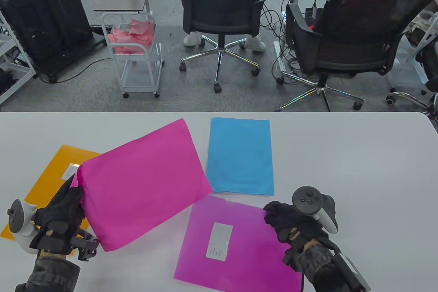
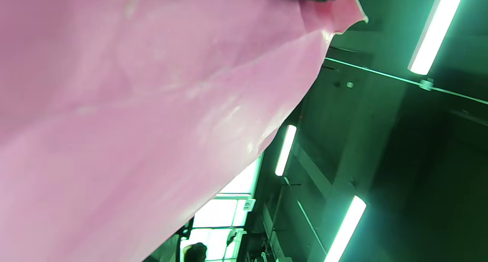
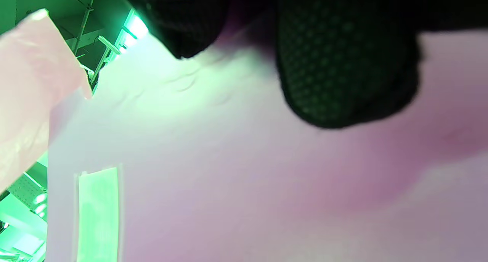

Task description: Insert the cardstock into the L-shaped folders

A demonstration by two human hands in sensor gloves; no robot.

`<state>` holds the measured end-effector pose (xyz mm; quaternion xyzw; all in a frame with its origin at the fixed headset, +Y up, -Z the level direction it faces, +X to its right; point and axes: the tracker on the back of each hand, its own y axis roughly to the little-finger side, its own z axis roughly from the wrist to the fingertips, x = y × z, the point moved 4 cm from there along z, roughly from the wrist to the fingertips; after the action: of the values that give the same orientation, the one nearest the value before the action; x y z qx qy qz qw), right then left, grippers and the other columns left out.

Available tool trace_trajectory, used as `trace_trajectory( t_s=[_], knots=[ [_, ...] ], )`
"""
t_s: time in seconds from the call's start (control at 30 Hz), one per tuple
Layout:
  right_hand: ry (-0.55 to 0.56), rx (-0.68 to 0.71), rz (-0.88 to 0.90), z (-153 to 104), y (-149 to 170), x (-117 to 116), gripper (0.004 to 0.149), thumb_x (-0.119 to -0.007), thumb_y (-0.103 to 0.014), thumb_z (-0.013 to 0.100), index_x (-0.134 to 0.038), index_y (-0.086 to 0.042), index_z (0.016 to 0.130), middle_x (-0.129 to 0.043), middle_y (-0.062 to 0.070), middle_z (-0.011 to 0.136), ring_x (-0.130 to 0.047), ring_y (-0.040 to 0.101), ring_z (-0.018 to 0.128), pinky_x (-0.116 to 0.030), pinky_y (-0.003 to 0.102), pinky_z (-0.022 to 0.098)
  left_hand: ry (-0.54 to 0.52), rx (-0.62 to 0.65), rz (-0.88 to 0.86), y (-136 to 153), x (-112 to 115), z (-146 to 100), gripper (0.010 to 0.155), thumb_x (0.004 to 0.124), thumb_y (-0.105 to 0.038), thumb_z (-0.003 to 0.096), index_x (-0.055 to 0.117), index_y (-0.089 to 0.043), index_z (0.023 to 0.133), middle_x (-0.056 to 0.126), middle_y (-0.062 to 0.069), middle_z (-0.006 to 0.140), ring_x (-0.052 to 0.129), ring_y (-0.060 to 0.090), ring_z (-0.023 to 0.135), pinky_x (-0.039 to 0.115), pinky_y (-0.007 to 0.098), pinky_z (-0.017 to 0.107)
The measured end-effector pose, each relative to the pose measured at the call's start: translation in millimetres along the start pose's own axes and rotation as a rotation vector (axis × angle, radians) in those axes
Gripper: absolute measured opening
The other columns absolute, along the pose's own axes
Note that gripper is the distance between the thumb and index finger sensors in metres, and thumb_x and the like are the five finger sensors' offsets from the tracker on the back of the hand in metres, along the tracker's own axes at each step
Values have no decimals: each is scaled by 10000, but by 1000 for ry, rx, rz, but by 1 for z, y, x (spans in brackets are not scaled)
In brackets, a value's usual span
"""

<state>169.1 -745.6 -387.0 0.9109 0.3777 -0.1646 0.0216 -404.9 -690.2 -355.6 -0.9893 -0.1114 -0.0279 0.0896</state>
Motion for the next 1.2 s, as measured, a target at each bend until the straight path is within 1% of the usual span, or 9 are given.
trace_trajectory(
  t_s=[0.1, 0.17, 0.23, 0.4, 0.5, 0.6, 0.67, 0.9, 1.2],
  knots=[
    [-3, 8, 1, 0, -1, -1, 445, -790, -347, 346, -700, -183, 750, -852, 180, 552, -993, 253, 183, -856, 377, 61, 5, -155, 185, 28, 0, 0, 472, 698, -376, 523, 691, -256, 980, 975, 39, 730, 1108, 236, 459, 869, 486, 431],
    [-4, 12, 0, 0, -1, -1, 444, -790, -347, 346, -701, -183, 749, -852, 181, 551, -992, 254, 182, -856, 377, 60, 67, -257, 315, 44, 12, 2, 482, 694, -377, 526, 679, -240, 987, 974, 48, 731, 1109, 239, 455, 868, 489, 426],
    [-5, 11, -14, 0, -3, -3, 445, -789, -347, 347, -700, -181, 750, -853, 179, 550, -992, 253, 182, -856, 376, 60, 192, -336, 437, 61, 38, 4, 506, 688, -388, 530, 643, -221, 1005, 955, 62, 757, 1105, 245, 469, 861, 492, 433],
    [27, 7, -56, 0, -10, -6, 443, -787, -358, 347, -703, -181, 744, -861, 170, 534, -993, 234, 161, -857, 362, 43, 338, -345, 589, 85, 104, 3, 746, 796, -472, 486, 445, -158, 1064, 842, 108, 884, 1081, 295, 559, 829, 525, 475],
    [57, 21, -86, -1, -19, -8, 441, -787, -361, 344, -705, -183, 740, -865, 161, 525, -992, 224, 149, -856, 352, 35, 338, -316, 627, 95, 138, -2, 606, 755, -330, 498, 522, -169, 1034, 891, 86, 830, 1109, 263, 518, 859, 501, 454],
    [91, 61, -119, -3, -30, -9, 441, -776, -366, 342, -705, -187, 738, -868, 151, 520, -990, 212, 143, -856, 341, 32, 348, -325, 612, 103, 165, -8, 537, 703, -304, 503, 581, -166, 1007, 921, 95, 795, 1126, 269, 485, 874, 499, 426],
    [93, 90, -132, -4, -35, -9, 440, -773, -369, 344, -702, -192, 741, -866, 147, 524, -990, 210, 148, -857, 339, 37, 337, -326, 619, 105, 167, -9, 522, 685, -358, 506, 621, -182, 993, 926, 108, 797, 1119, 299, 494, 863, 517, 420],
    [64, 138, -87, -4, -36, -12, 431, -771, -367, 354, -702, -195, 743, -864, 152, 531, -990, 216, 155, -856, 345, 43, 285, -370, 643, 107, 143, -7, 468, 701, -462, 504, 806, -197, 875, 971, 124, 739, 1116, 310, 472, 857, 527, 401],
    [37, 166, -36, -4, -44, -16, 428, -760, -380, 358, -699, -205, 744, -864, 128, 531, -984, 180, 154, -859, 310, 44, 382, -356, 602, 107, 163, -10, 460, 709, -463, 506, 824, -195, 862, 929, 148, 799, 1078, 346, 552, 819, 552, 454]
  ],
)
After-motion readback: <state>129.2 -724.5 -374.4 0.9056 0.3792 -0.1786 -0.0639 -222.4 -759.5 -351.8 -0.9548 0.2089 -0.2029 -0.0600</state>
